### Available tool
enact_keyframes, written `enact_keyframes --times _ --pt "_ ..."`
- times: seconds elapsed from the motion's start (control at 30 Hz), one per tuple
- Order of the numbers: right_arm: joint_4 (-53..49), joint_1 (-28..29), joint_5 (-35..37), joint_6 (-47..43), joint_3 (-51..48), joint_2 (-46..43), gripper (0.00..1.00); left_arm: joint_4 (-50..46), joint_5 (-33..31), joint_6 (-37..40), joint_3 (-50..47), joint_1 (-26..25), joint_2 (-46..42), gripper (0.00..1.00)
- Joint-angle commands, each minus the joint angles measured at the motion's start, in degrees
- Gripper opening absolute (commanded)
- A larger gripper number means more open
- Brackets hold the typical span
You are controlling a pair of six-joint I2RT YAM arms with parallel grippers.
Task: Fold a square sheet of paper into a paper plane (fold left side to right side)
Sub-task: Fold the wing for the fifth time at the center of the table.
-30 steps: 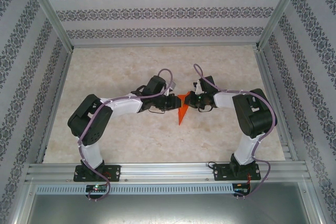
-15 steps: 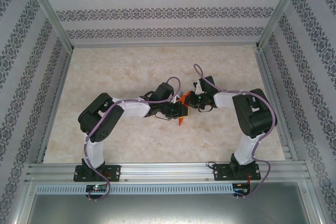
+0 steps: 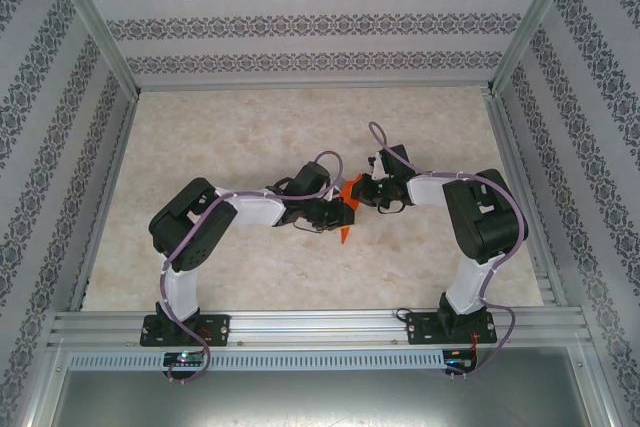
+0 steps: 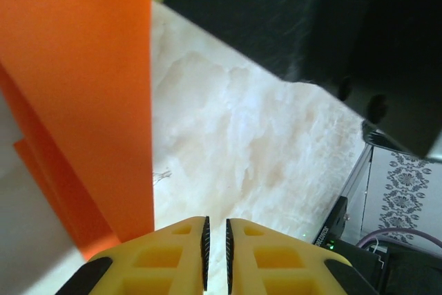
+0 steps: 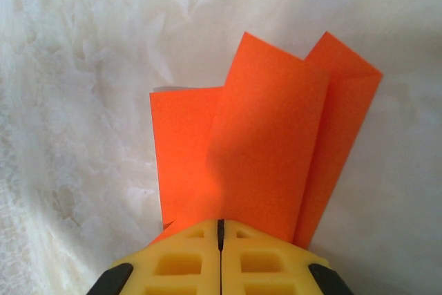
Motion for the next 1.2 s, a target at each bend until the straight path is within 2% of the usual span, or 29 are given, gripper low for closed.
enact_keyframes --times 0.0,0.77,1.0,1.17 --pt "-8.00 -0.26 4.21 -1.27 -1.84 2.17 0.05 -0.38 -0.79 0.07 -0.83 -0.52 1.34 0.18" --pt "-9.00 0.41 4.11 -1.71 -0.70 1.07 0.06 -1.79 -3.09 0.72 -1.85 -1.31 3.66 0.17" --pt "-3.18 -0.90 0.81 -1.36 -2.51 -7.85 0.06 -6.42 -6.28 2.46 -1.02 -3.04 4.79 0.14" --pt "-4.01 -0.77 0.53 -1.64 -5.39 -14.25 0.04 -6.79 -7.55 1.83 -1.08 -3.50 5.79 0.11"
